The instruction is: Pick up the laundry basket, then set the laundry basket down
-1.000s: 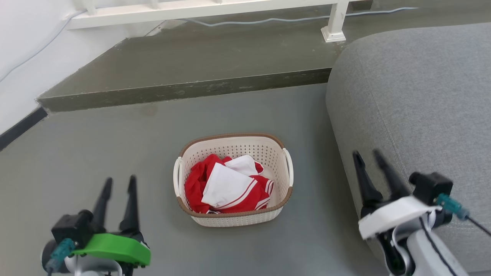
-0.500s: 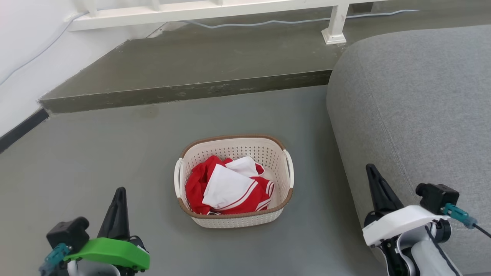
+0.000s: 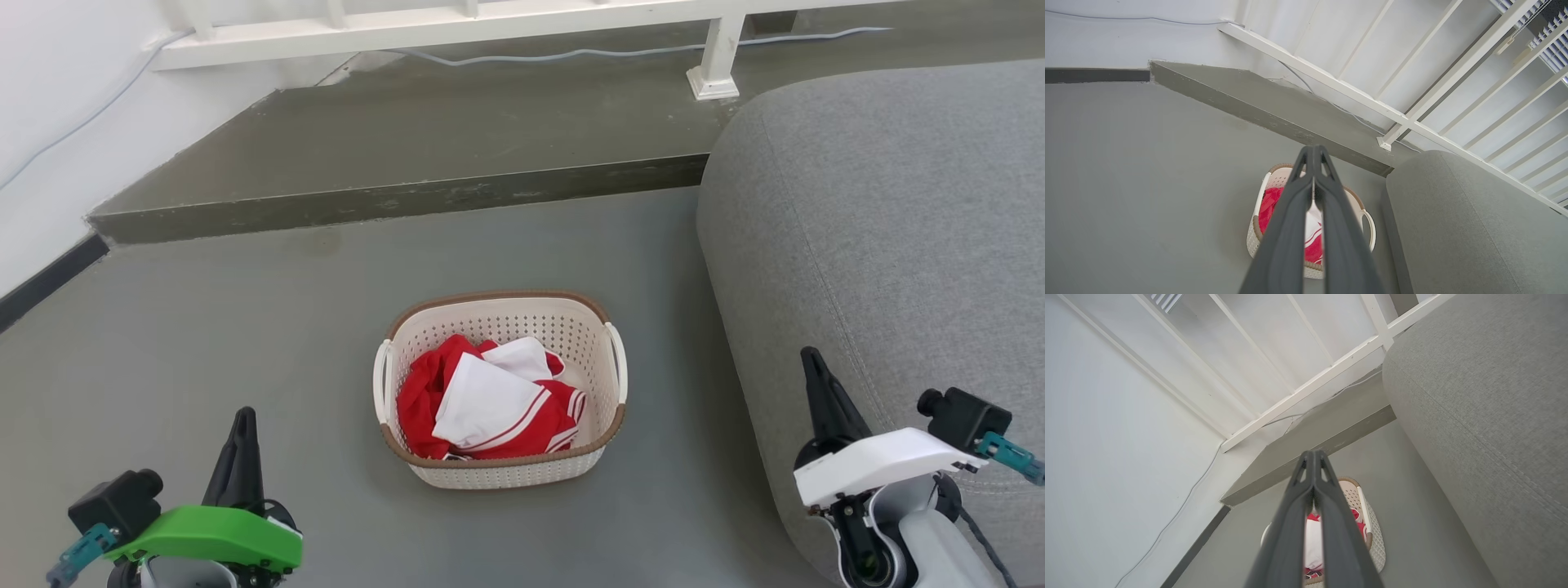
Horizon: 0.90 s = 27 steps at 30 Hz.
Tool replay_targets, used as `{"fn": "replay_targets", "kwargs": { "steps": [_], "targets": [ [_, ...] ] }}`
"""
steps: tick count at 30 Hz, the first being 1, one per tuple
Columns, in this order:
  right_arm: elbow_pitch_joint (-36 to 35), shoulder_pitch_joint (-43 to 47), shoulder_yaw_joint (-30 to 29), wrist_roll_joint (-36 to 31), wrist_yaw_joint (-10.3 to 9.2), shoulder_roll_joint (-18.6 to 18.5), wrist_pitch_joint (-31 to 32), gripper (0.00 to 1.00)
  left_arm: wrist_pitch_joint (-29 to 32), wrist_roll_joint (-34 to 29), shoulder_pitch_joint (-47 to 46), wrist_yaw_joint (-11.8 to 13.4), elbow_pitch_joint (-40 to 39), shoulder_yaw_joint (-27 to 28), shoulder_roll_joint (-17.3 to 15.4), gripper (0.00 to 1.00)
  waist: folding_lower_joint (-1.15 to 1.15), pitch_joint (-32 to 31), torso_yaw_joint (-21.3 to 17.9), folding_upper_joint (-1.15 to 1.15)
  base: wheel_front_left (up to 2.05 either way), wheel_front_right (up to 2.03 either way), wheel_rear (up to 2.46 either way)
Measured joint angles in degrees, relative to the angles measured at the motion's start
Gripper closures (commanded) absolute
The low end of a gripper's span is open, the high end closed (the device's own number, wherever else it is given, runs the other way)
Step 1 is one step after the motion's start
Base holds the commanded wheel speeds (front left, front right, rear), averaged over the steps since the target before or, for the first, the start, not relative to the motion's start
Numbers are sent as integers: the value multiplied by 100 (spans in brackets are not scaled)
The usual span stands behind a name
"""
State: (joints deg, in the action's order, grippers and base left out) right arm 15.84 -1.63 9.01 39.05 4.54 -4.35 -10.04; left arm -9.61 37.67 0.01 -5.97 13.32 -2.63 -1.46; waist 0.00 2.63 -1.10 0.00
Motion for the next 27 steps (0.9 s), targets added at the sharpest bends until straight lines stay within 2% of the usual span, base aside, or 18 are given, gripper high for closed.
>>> {"fn": "replay_targets", "kwargs": {
  "steps": [27],
  "targets": [
    [-1, -21, -530, 1901, 62, 27, 544, 100, 565, 1900, -35, -15, 97, 249, -1, 100, 0, -88, 41, 0, 0, 0, 0]
  ]
}}
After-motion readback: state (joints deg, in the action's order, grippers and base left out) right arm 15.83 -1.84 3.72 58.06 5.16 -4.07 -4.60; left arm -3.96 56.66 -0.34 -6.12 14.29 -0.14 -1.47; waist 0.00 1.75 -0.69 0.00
